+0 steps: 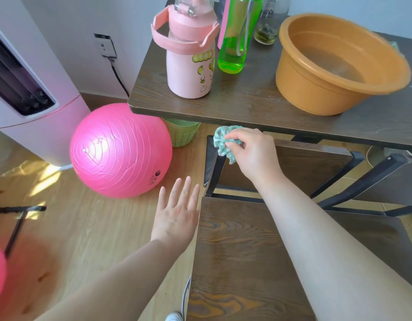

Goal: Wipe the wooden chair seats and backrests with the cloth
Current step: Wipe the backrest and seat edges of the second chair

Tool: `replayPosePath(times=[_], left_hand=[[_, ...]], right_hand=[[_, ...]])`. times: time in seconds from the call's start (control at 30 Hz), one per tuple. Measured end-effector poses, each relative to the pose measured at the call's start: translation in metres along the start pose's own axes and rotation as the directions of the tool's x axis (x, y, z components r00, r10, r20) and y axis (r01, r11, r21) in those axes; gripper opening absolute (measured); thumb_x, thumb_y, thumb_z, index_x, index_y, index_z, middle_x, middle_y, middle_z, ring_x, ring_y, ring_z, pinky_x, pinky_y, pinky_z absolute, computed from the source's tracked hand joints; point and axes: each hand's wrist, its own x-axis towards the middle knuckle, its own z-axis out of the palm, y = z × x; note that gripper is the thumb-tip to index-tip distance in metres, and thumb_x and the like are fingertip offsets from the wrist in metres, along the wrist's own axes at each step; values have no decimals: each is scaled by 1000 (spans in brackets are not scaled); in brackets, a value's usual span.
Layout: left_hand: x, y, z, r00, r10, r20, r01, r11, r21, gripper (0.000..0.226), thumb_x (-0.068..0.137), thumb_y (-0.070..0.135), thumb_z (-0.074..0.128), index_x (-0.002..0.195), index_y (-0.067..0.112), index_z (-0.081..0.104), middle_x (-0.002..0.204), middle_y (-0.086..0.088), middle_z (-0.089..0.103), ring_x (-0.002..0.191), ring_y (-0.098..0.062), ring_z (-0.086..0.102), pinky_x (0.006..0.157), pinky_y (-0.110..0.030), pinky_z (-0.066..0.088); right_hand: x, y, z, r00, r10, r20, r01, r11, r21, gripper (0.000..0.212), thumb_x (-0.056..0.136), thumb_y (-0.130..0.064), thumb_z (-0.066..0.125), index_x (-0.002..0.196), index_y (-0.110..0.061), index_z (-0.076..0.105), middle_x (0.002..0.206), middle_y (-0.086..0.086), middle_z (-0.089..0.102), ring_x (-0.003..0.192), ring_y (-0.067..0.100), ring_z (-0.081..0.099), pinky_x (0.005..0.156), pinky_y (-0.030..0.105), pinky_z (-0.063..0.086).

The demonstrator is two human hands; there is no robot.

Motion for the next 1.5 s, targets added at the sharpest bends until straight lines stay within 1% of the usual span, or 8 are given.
replayPosePath(times=[0.33, 0.43, 0.57, 0.77, 0.9, 1.03, 1.17, 1.5], left_hand=[[-8, 18, 32, 998, 6, 64, -9, 999, 40, 71, 105, 37, 20, 148, 17, -32, 159, -8, -31, 147, -32, -27, 119, -57, -8], [-10, 28, 44, 996, -1, 91, -3, 999, 39, 71, 105, 37, 21, 147, 18, -33, 155, -7, -36, 148, -31, -26, 119, -56, -8], [-9, 45, 57, 994, -7, 109, 5, 1000, 23, 64, 104, 42, 10, 150, 19, -26, 156, -4, -33, 150, -28, -22, 121, -54, -3], [2, 64, 86, 991, -44, 128, 46, 999, -7, 62, 102, 41, 11, 156, 21, -13, 165, -3, -15, 151, -26, -16, 122, -52, 0], [-2, 80, 94, 986, -70, 154, 77, 996, -42, 62, 103, 40, 14, 157, 22, -11, 166, -2, -15, 151, -24, -16, 122, -51, -1], [-7, 96, 92, 985, -75, 155, 84, 995, -50, 63, 104, 40, 20, 158, 21, -7, 166, -2, -11, 152, -24, -14, 122, -51, 1], [-9, 111, 95, 986, -73, 153, 81, 995, -53, 63, 104, 41, 22, 158, 21, -5, 166, -2, -9, 152, -24, -13, 123, -51, 2], [-15, 148, 121, 982, -48, 183, 55, 998, -29, 63, 104, 42, 21, 157, 21, -6, 166, -2, -10, 152, -25, -12, 123, -51, 4]], right_hand=[[-15, 17, 17, 982, -110, -155, 120, 991, 57, 13, 84, -8, 71, 96, -9, 77, 101, 3, 74, 100, 21, 64, 90, 25, 45], [-30, 37, 34, 984, -158, -82, 161, 986, 38, 13, 86, -9, 70, 97, -9, 77, 102, 3, 73, 102, 21, 60, 90, 26, 46], [-79, 94, 66, 994, 13, 110, -15, 1000, 15, 15, 88, -7, 67, 101, -6, 76, 107, 7, 72, 106, 26, 58, 93, 31, 46], [-135, 176, 90, 943, 318, 97, -323, 945, 43, 17, 87, -9, 68, 102, -11, 76, 108, 3, 72, 102, 23, 59, 86, 13, 36], [-168, 204, 90, 850, 486, 203, -515, 848, 122, 17, 90, -21, 69, 105, -25, 74, 113, -7, 68, 96, 4, 60, 77, -1, 38], [-187, 227, 83, 723, 564, 399, -678, 690, 253, 18, 90, -17, 68, 94, -35, 71, 99, -19, 68, 93, 2, 65, 84, 25, 57], [-193, 248, 76, 678, 576, 456, -721, 640, 264, 31, 90, -12, 65, 105, -39, 68, 107, -12, 69, 99, 10, 67, 87, 39, 59], [-213, 291, 70, 718, 582, 382, -626, 780, -11, 22, 98, -19, 55, 110, -29, 71, 121, -7, 49, 106, 10, 53, 68, 5, 43]])
